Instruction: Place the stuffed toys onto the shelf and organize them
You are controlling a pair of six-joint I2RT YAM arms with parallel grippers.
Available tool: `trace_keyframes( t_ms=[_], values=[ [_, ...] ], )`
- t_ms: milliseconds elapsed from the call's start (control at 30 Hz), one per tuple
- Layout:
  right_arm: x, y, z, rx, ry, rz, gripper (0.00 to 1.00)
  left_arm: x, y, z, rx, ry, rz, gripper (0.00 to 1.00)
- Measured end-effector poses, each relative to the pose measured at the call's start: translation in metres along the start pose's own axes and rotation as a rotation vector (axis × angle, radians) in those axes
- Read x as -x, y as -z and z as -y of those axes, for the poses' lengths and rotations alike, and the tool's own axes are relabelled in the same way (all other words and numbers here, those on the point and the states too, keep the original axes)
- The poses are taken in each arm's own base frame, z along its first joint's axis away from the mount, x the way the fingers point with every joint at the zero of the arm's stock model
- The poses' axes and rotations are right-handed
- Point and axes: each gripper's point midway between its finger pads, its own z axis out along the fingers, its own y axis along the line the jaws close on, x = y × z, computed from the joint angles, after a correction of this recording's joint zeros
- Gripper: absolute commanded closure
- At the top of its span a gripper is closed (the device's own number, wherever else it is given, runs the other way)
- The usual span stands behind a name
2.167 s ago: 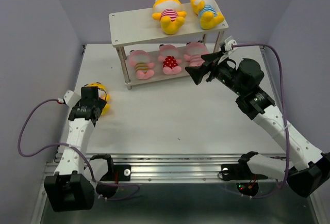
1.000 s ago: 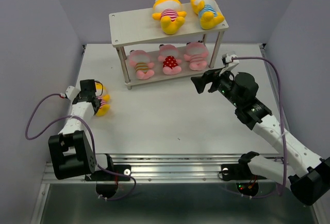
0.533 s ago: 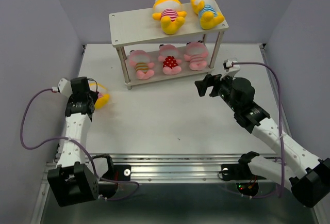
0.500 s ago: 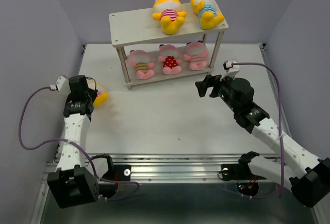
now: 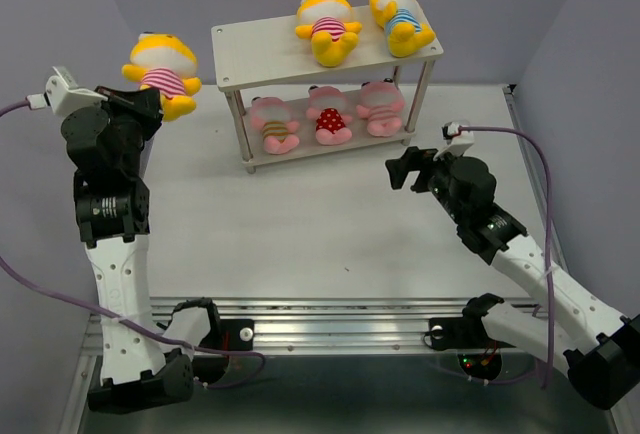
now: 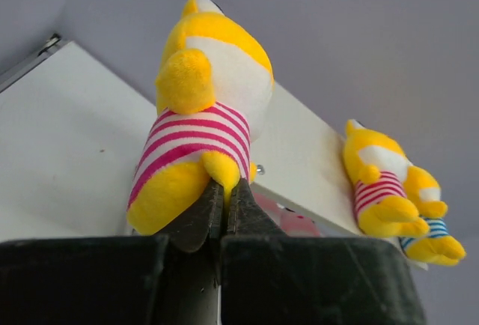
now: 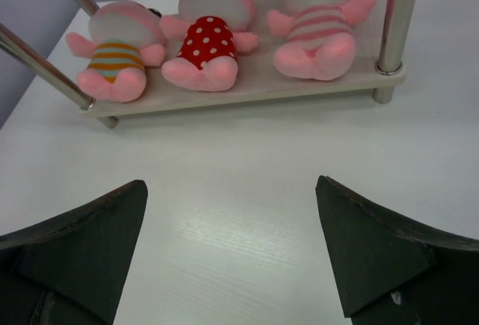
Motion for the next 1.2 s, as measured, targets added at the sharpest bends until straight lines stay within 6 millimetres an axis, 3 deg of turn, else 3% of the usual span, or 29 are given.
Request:
trace_keyframes(
  t_ms=[100, 233, 467, 567, 833, 1200],
  values=[
    [0.001, 0.001, 0.0, -0.003, -0.005, 0.005, 0.0, 0.008, 0.002, 0.027, -0.106, -0.001, 0.002, 1.0],
    [0.001, 0.001, 0.0, -0.004, -0.008, 0.005, 0.0, -0.001, -0.004, 0.056, -0.222, -0.006, -0.056, 1.0],
    [0.002, 0.002, 0.0, -0.002, -0.016, 0.01, 0.0, -0.044, -0.026, 0.106, -0.317, 0.032, -0.17, 1.0],
    [0.0, 0.004, 0.001, -0.003, -0.02, 0.009, 0.0, -0.059, -0.033, 0.11, -0.279, 0.068, -0.179, 1.0],
    [0.002, 0.007, 0.002, -0.006, -0.026, 0.019, 0.0, -0.063, -0.049, 0.114, -0.203, 0.141, -0.106, 1.0],
    [0.006, 0.012, 0.007, -0.025, -0.029, 0.042, 0.0, -0.105, -0.076, 0.113, -0.093, 0.176, -0.09, 1.0]
  ],
)
